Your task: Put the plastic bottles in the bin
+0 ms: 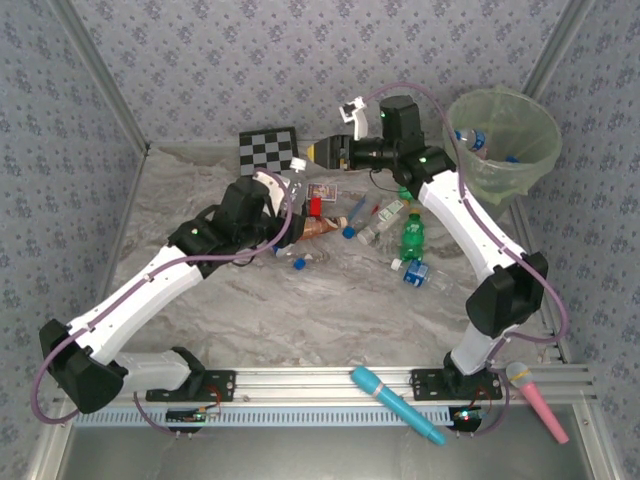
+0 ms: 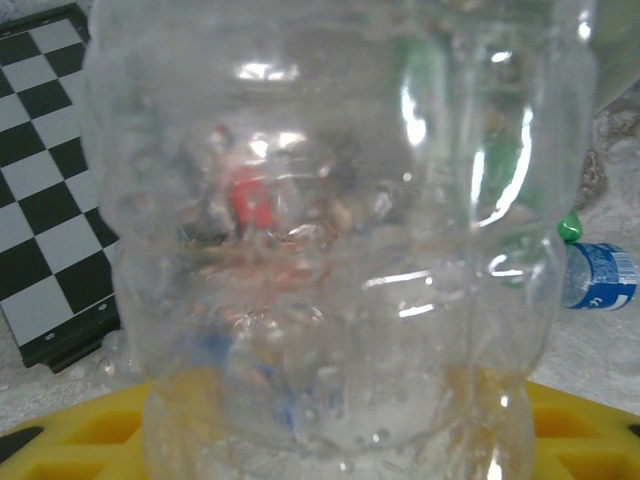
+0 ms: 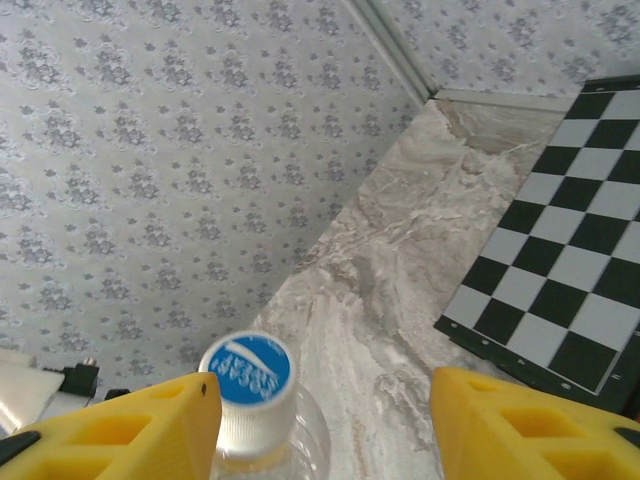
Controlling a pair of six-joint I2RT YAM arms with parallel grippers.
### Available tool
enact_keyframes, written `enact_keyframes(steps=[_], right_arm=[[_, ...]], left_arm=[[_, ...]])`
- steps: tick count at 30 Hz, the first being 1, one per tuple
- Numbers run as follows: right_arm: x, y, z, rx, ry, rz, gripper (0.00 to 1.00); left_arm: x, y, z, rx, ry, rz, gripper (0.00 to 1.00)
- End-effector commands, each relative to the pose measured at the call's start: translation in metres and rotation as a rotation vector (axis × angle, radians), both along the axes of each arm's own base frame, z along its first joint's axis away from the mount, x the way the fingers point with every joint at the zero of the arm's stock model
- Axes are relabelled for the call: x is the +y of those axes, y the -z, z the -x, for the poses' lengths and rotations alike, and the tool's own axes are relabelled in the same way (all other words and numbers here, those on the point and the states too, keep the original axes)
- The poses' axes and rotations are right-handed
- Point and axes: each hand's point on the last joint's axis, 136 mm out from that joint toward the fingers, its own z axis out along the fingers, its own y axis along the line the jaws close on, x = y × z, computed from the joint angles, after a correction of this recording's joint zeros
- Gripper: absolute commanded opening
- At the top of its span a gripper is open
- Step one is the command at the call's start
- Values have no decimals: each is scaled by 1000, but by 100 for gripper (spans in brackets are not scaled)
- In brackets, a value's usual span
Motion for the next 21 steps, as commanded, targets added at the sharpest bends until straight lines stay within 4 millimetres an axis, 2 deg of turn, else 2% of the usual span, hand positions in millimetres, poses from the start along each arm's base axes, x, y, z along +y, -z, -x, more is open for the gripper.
enact_keyframes(steps=[1, 9, 15, 21], right_arm=[[9, -7, 3, 6, -35, -18, 56], [25, -3, 8, 21, -87, -24, 53], [35, -3, 18, 15, -140, -34, 56], [36, 0, 23, 21, -164, -30, 52]], left_arm=[[-11, -23, 1, -57, 46, 28, 57], [-16, -25, 3, -56, 59, 23, 57], [-16, -23, 2, -52, 55, 14, 57], [-15, -20, 0, -51, 47, 7, 57]])
